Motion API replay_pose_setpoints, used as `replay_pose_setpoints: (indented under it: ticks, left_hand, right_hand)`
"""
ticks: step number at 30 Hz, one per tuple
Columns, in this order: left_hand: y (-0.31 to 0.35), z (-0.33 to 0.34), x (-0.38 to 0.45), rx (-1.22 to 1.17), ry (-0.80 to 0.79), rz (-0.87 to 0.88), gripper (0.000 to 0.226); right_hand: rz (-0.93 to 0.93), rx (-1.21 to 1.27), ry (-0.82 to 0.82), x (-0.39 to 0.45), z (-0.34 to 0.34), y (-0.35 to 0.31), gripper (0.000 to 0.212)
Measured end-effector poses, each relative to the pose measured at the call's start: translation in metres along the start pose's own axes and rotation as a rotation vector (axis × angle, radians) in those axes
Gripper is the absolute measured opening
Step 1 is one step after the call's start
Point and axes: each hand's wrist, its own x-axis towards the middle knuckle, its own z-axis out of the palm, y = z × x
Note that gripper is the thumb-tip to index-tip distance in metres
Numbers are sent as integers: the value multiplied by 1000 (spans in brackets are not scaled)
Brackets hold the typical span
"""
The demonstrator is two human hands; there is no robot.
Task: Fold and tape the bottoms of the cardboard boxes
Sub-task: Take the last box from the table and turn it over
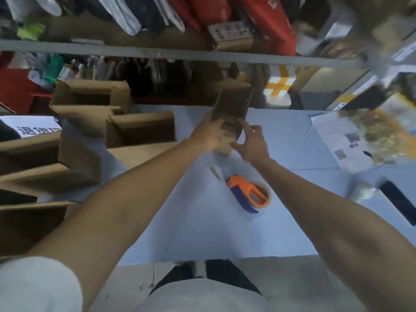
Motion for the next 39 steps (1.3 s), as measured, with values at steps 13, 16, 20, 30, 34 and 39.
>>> replay_pose_setpoints:
  ticks: [13, 16, 20, 30, 34, 39]
  left_hand:
    - [-11, 13, -39, -245, -24, -24, 88]
    - [-12, 23, -56, -499, -39, -188, 96]
    - [-23, 44, -89, -587, 34, -324, 81]
    - [-36, 89, -183, -866, -98, -405, 119]
    - [-32, 102, -216, -664, -119, -468, 96]
    - [-62, 89, -233, -258, 76, -605, 124]
  right_hand:
    - [238, 750, 121, -67, -13, 16, 4]
    - [347, 1076, 154, -98, -7, 14, 5]
    - [583, 1353, 54, -145, 12, 18, 35]
    - [464, 997, -24, -195, 25, 22, 58]
    - [453, 946, -11, -204, 36, 23, 83]
    - [392, 957, -236, -208, 38, 23, 87]
